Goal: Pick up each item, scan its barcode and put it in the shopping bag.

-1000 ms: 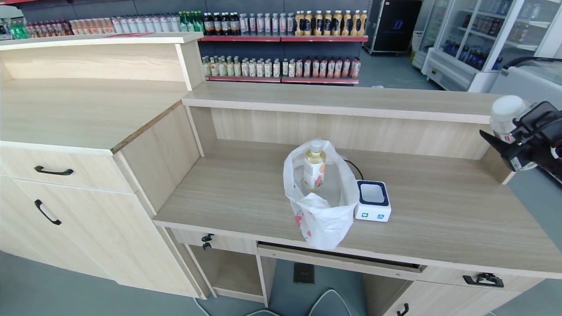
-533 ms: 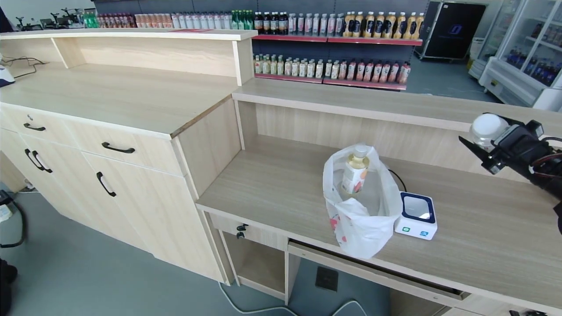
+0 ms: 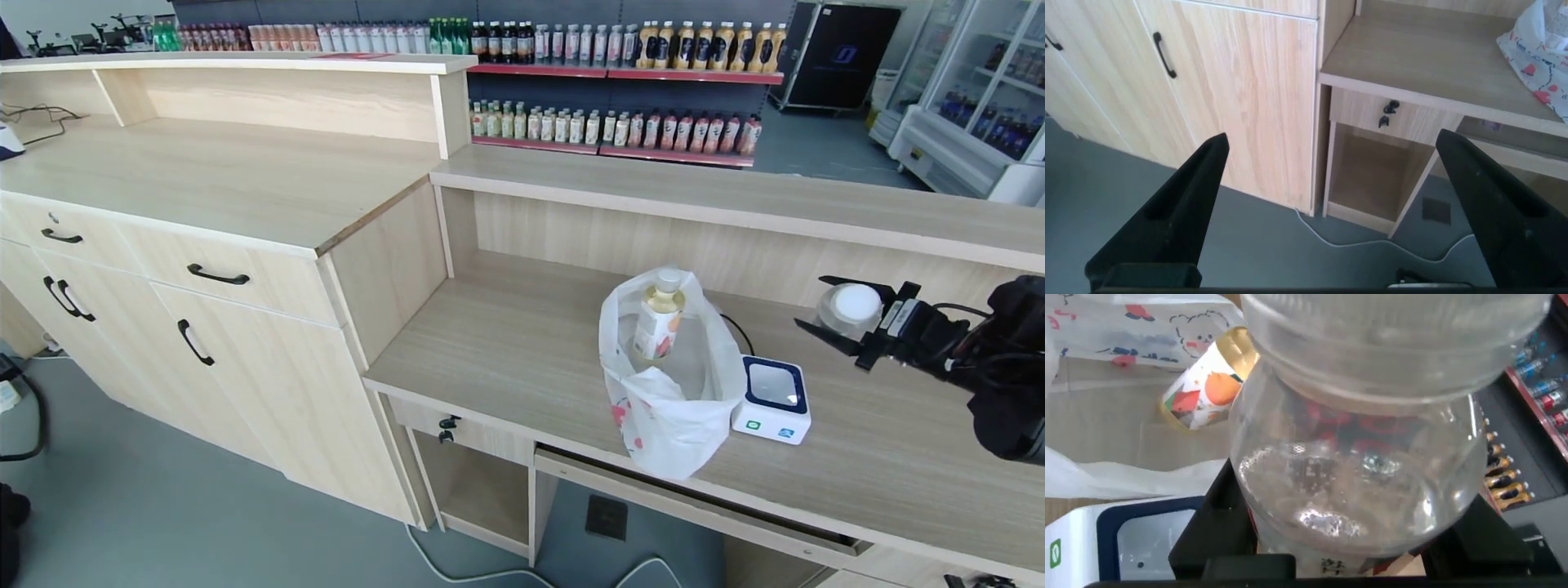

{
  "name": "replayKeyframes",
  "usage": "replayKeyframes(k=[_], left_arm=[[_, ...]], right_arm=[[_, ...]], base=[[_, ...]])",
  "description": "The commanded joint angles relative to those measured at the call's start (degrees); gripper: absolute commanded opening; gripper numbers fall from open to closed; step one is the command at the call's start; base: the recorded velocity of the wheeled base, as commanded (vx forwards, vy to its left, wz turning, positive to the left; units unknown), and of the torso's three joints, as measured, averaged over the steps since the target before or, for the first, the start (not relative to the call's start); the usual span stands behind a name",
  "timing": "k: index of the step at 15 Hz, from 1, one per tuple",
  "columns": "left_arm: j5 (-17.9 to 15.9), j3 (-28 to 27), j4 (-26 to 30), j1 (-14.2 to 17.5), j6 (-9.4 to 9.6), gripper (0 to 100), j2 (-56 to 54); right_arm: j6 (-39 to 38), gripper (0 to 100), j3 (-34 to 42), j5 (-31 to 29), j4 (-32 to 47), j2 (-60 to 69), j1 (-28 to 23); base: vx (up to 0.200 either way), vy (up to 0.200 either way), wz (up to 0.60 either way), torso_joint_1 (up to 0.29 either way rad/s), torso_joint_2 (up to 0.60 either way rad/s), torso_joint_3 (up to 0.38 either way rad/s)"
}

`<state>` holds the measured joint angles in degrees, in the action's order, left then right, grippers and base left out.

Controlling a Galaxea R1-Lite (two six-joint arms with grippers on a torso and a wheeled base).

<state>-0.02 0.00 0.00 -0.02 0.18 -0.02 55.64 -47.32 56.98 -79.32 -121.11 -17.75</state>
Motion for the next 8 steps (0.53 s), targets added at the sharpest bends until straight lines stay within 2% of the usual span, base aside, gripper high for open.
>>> replayKeyframes(k=[1,4,8], left_arm=[[0.02,0.00,0.00,0.02,-0.01,100,0.02],[-0.06,0.00,0.00,0.02,-0.01,100,0.02],[0.02,0.00,0.00,0.02,-0.01,100,0.02]], right_arm=[[0.44,0,-0.40,0.94,0.05,-2.99,-0.36],[1.49,0,-1.63,5.07,-0.04,-4.75,-0.44],[2.28,0,-2.16,6.65,-0.13,-5.98,-2.47]], base=[[0.000,0.000,0.00,0.000,0.00,0.000],[0.000,0.000,0.00,0.000,0.00,0.000],[0.000,0.000,0.00,0.000,0.00,0.000]])
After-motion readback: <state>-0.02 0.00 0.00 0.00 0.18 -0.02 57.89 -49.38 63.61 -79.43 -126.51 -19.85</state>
